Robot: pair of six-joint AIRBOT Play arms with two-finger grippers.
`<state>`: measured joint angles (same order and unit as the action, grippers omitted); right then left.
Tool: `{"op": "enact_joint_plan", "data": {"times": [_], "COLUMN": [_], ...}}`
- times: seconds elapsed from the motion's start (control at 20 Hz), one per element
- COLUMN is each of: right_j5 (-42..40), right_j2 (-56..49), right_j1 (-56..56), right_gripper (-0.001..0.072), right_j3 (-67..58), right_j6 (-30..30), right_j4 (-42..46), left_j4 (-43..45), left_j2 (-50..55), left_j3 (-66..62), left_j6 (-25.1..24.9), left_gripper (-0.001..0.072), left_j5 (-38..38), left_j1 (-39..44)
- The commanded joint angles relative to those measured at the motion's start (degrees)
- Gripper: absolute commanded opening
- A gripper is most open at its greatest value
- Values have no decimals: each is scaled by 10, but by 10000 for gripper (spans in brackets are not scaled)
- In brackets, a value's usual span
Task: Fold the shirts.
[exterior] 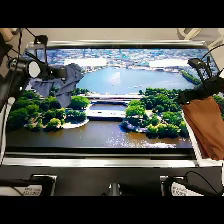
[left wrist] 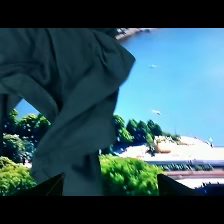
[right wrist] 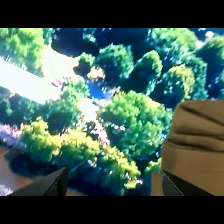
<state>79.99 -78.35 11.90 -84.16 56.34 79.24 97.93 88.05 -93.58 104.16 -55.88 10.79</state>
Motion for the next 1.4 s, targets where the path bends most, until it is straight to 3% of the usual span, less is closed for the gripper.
{"op": "enact_joint_plan", "data": {"times": [0.0, 0.15, 0.25, 0.4, 0.7, 0.75, 0.8, 0.9, 1.0, 1.2, 1.25, 1.35], "right_j5": [-31, -31, -43, -55, -52, -52, -52, -52, -59, -99, -104, -107], "right_j2": [0, 0, 0, 0, 0, 0, 0, 0, 4, 49, 65, 107], "right_j1": [0, 0, 0, 0, 0, 0, 0, 0, 0, 0, 0, 0], "right_gripper": [609, 609, 609, 609, 608, 608, 608, 607, 606, 605, 605, 597], "right_j3": [-1, -1, -1, -1, -1, -1, -1, -1, -2, -24, -35, -55], "right_j6": [2, 2, 0, -1, -1, -1, -1, -1, -14, -20, -20, -2], "right_j4": [1, -22, -33, -34, -34, -35, -37, -37, -34, -11, -6, -4], "left_j4": [-17, -116, -173, -242, -262, -262, -262, -278, -346, -469, -485, -495], "left_j2": [113, 222, 264, 308, 336, 337, 337, 334, 314, 190, 150, 91], "left_j3": [-107, -185, -185, -185, -185, -185, -185, -185, -186, -192, -192, -192], "left_j6": [63, 71, 70, 43, -26, -27, -27, -29, -101, -324, -359, -373], "left_gripper": [685, 685, 685, 684, 664, 565, 412, 31, 24, 23, 23, 23], "left_j5": [-18, -115, -139, -139, -115, -108, -103, -108, -101, -96, -96, -99], "left_j1": [-76, -152, -184, -201, -175, -170, -166, -162, -158, -114, -89, -25]}}
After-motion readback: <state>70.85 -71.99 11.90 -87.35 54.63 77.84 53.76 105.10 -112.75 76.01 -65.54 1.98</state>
